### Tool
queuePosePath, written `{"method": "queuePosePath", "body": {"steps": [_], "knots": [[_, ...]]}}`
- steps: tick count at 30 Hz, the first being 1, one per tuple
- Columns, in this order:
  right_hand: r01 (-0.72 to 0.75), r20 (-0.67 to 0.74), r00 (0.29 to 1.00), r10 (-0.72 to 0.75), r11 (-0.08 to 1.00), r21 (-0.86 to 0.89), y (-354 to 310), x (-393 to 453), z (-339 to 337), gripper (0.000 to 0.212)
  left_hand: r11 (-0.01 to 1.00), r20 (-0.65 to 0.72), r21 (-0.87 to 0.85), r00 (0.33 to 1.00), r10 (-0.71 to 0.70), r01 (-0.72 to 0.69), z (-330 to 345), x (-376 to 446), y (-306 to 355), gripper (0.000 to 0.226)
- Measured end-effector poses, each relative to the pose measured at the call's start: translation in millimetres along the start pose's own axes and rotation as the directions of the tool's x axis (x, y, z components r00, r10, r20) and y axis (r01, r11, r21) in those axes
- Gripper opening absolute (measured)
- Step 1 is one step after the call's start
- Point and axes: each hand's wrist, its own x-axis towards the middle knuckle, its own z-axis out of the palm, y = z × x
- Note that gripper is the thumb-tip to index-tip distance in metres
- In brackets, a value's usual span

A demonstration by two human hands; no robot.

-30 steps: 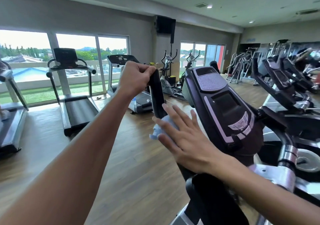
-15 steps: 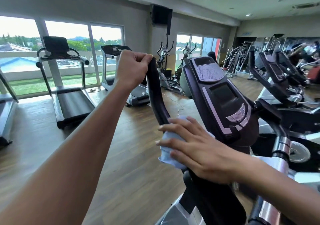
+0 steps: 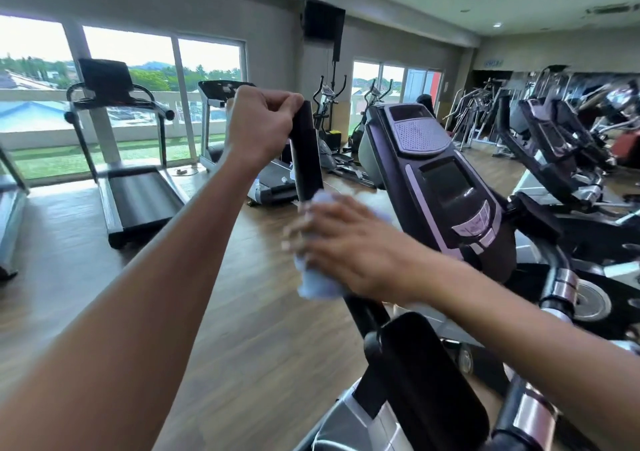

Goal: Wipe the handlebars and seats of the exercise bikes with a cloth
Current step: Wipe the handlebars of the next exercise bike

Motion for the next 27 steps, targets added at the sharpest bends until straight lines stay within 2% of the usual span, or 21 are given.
{"method": "queuePosePath", "body": {"steps": [3, 5, 8, 11, 15, 19, 24, 27], "knots": [[-0.159, -0.118, 0.980, 0.162, 0.987, 0.030, 5.1, 21.6, 5.4, 0.049, 1.000, 0.007, 0.006, 1.000, -0.009, 0.009, -1.9, 0.5, 0.0, 0.015], [-0.119, -0.145, 0.982, 0.124, 0.992, 0.045, -9.4, -1.4, 12.0, 0.043, 1.000, 0.032, 0.001, 0.999, -0.002, 0.002, -2.4, 1.4, -0.7, 0.014], [-0.007, -0.022, 1.000, 0.010, 0.994, 0.110, -26.0, -41.4, 6.1, 0.040, 1.000, 0.046, 0.002, 0.999, 0.010, -0.010, -2.7, 2.2, -3.4, 0.011], [-0.010, -0.008, 1.000, 0.011, 0.990, 0.141, -21.5, -38.9, 0.5, 0.046, 0.999, 0.031, 0.037, 0.999, 0.016, -0.018, -0.2, 3.1, -1.9, 0.014], [-0.167, -0.127, 0.971, 0.202, 0.957, 0.238, -29.9, -25.8, 5.9, 0.061, 0.994, 0.006, 0.098, 0.999, 0.045, -0.046, -0.6, 0.9, 2.7, 0.014], [-0.346, -0.250, 0.873, 0.418, 0.894, 0.286, -39.5, -22.9, 16.6, 0.085, 0.991, -0.002, 0.123, 0.999, 0.054, -0.053, -0.3, -3.8, 5.8, 0.015], [-0.533, -0.107, 0.792, 0.602, 0.765, 0.361, -50.7, -13.7, 10.8, 0.095, 0.991, 0.015, 0.124, 0.999, 0.050, -0.051, -2.2, -3.8, 5.4, 0.015], [-0.618, -0.091, 0.744, 0.662, 0.733, 0.286, -56.1, -7.0, 12.1, 0.093, 0.992, 0.022, 0.120, 0.999, 0.047, -0.049, -3.7, -2.2, 3.8, 0.025]]}}
